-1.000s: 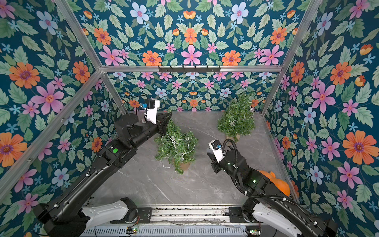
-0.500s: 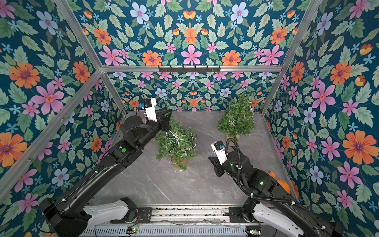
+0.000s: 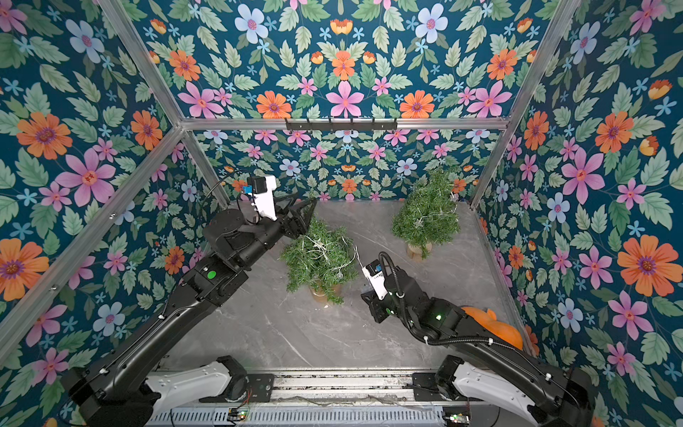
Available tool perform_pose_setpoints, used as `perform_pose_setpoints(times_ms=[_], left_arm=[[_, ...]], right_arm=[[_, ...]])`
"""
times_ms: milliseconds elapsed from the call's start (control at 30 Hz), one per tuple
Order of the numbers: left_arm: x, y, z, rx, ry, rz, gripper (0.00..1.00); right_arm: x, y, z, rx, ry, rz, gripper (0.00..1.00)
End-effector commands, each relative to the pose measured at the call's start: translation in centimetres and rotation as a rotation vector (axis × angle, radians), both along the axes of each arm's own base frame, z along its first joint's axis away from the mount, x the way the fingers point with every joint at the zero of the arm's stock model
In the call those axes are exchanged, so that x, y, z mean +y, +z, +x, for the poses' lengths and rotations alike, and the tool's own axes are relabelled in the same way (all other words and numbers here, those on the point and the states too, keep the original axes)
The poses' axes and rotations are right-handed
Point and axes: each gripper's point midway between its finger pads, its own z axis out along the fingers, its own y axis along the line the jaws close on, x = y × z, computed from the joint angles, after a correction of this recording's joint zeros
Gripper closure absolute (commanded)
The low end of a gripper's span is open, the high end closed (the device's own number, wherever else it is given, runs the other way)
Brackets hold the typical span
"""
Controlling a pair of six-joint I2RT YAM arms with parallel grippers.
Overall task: Wrap string light around the christmas tree
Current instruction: Place the christmas tree at the center of the board, then wrap the light string around the Christmas tree.
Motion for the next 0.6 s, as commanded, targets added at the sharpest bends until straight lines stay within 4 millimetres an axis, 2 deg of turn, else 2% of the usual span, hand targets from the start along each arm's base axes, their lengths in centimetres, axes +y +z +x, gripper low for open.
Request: perform_pose_setpoints(times_ms=[0, 200, 300, 567], left_arm=[[0.2, -0.7, -0.4, -0.007, -0.006, 0.078, 0.24], [0.1, -1.6, -0.3, 0.004, -0.001, 0.113, 0.36], [0.2, -2.0, -0.2, 0.009, 0.006, 0.121, 0.49], [-0.8, -3.5, -0.2, 0.029, -0.044, 0.158, 0.87]], right_arm=[[-1.0, 1.6, 2.6, -0.088, -0.141, 0.003, 1.00], [-3.5, 7.0, 6.6, -0.261, -0.294, 0.043, 1.00], [-3.7, 9.1, 8.7, -0.312, -0.306, 0.065, 1.00], [0.3, 13.8, 13.6, -0.503, -0.183, -0.026, 1.00]])
